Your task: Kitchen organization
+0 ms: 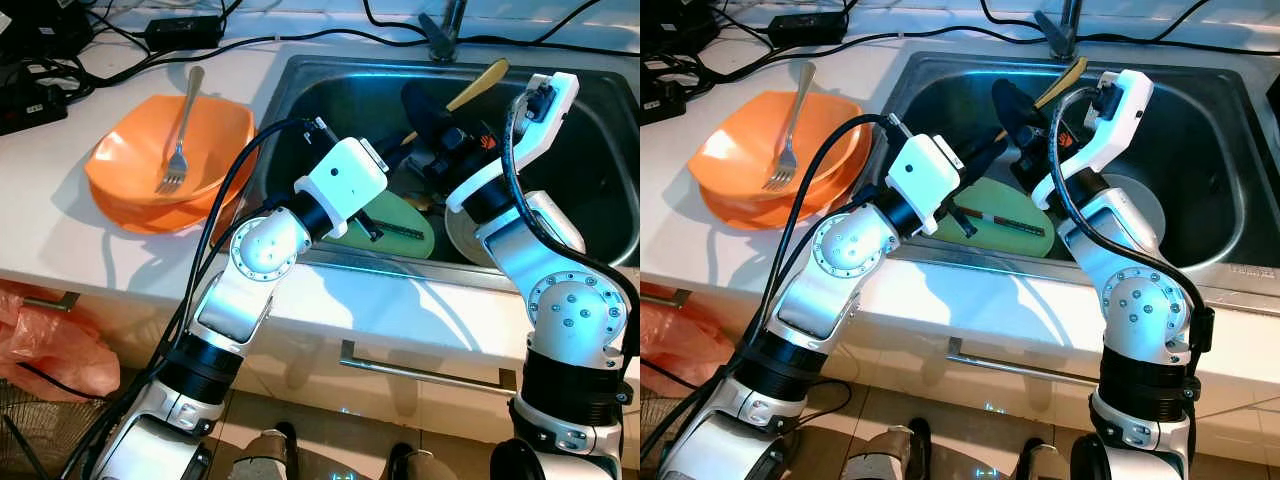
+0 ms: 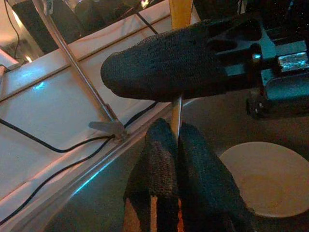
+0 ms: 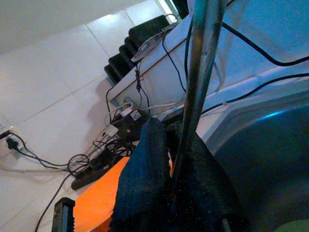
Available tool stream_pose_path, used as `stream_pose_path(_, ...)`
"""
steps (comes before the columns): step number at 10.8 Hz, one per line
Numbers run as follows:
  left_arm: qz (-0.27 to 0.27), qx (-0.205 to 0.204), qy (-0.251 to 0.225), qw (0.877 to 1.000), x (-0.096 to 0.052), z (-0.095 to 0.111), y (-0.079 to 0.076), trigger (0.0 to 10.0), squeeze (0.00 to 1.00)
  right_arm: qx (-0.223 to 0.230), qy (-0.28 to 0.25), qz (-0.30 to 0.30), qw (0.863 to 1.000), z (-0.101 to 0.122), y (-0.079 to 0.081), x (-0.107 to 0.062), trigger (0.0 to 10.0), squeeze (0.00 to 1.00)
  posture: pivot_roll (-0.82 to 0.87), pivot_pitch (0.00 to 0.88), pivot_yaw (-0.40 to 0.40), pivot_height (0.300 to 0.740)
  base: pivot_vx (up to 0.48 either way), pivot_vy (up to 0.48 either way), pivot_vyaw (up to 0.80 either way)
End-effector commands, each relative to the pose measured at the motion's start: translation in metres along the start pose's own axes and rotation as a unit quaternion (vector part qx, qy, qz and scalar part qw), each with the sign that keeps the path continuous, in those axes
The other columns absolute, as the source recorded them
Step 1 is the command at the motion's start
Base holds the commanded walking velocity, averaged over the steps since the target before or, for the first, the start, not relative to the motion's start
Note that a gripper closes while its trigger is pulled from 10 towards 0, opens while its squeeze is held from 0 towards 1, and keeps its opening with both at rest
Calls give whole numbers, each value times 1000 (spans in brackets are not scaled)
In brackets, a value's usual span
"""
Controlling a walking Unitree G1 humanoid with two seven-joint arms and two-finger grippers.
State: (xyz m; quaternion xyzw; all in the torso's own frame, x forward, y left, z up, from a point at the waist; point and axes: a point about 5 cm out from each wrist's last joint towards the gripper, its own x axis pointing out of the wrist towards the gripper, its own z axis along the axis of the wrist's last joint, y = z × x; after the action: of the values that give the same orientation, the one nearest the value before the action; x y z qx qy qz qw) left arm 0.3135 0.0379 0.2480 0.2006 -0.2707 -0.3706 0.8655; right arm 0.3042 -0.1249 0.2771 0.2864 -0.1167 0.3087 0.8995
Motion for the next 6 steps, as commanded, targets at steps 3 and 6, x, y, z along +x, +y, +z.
stream_pose_path(3,3,6,-14,1000,0,6,3,10000,1000,-2,5,-19,1000,-2,-6,-3,2667,0,83,192,96,740,0,0,0)
stream_pose_path(6,1,4,-16,1000,0,7,2,10000,1000,-3,4,-25,1000,-1,-7,-2,10000,0,85,197,93,740,0,0,0)
